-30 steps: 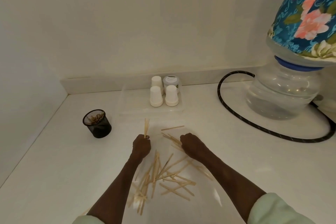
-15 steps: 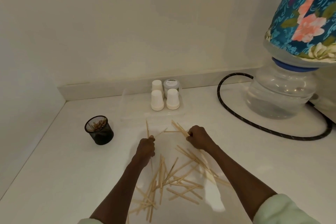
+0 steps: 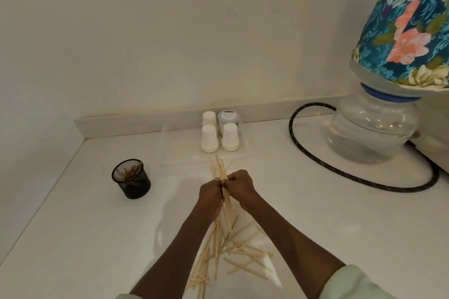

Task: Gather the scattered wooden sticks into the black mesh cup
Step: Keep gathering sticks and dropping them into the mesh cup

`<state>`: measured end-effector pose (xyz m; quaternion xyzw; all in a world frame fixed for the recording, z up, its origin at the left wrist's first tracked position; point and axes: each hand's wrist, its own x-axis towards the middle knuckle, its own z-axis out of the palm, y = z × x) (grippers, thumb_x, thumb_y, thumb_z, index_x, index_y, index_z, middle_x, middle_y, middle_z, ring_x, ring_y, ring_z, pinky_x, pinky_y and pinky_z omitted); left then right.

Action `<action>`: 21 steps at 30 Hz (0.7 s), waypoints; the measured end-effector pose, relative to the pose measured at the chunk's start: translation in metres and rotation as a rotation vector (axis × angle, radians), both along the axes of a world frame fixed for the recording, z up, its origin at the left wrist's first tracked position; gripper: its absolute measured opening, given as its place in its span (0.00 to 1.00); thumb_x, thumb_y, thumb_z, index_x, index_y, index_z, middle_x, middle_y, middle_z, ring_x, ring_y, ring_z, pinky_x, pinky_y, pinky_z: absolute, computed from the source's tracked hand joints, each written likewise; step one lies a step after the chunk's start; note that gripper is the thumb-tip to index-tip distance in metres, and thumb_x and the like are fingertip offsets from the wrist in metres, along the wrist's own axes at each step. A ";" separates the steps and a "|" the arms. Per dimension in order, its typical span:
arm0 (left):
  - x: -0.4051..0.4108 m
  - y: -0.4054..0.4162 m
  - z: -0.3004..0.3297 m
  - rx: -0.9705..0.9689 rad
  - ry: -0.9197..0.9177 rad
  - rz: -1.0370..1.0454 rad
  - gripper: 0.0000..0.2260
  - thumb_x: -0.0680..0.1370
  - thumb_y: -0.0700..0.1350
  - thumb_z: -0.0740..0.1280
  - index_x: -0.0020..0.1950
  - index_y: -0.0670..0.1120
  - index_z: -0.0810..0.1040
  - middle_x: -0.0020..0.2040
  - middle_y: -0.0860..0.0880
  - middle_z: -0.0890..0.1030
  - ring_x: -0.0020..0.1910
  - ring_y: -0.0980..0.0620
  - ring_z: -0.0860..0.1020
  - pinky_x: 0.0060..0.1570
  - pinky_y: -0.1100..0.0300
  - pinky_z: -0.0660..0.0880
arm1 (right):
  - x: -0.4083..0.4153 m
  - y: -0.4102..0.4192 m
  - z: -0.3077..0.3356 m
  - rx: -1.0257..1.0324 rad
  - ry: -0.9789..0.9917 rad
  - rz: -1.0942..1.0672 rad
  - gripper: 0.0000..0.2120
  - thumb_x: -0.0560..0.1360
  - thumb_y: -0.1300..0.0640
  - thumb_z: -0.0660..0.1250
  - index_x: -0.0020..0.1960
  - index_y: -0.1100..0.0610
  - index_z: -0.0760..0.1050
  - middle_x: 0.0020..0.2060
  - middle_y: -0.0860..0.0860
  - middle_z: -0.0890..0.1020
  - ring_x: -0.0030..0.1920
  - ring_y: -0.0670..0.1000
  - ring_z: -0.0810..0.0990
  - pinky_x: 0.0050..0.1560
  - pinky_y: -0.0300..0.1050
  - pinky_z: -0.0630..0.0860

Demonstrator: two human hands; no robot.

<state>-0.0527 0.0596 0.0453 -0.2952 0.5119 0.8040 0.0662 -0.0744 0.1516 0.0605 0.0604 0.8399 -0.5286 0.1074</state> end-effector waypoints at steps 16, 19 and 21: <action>0.001 0.004 0.026 0.412 0.017 0.085 0.12 0.81 0.34 0.51 0.49 0.36 0.74 0.45 0.40 0.79 0.48 0.43 0.78 0.53 0.50 0.74 | 0.012 -0.023 0.019 0.446 0.284 0.141 0.11 0.74 0.64 0.55 0.34 0.57 0.63 0.34 0.51 0.69 0.34 0.48 0.68 0.30 0.40 0.59; 0.003 0.002 0.025 0.447 0.017 0.086 0.12 0.83 0.38 0.51 0.50 0.38 0.74 0.47 0.39 0.79 0.49 0.43 0.77 0.54 0.51 0.73 | 0.014 -0.022 0.018 0.481 0.308 0.188 0.08 0.77 0.61 0.54 0.45 0.62 0.71 0.40 0.52 0.75 0.39 0.50 0.75 0.35 0.42 0.68; 0.004 0.002 0.025 0.457 0.029 0.090 0.13 0.84 0.40 0.51 0.51 0.38 0.75 0.46 0.39 0.80 0.49 0.44 0.78 0.46 0.53 0.75 | 0.016 -0.020 0.018 0.391 0.316 0.156 0.12 0.76 0.64 0.56 0.44 0.63 0.78 0.40 0.55 0.79 0.41 0.52 0.78 0.37 0.44 0.73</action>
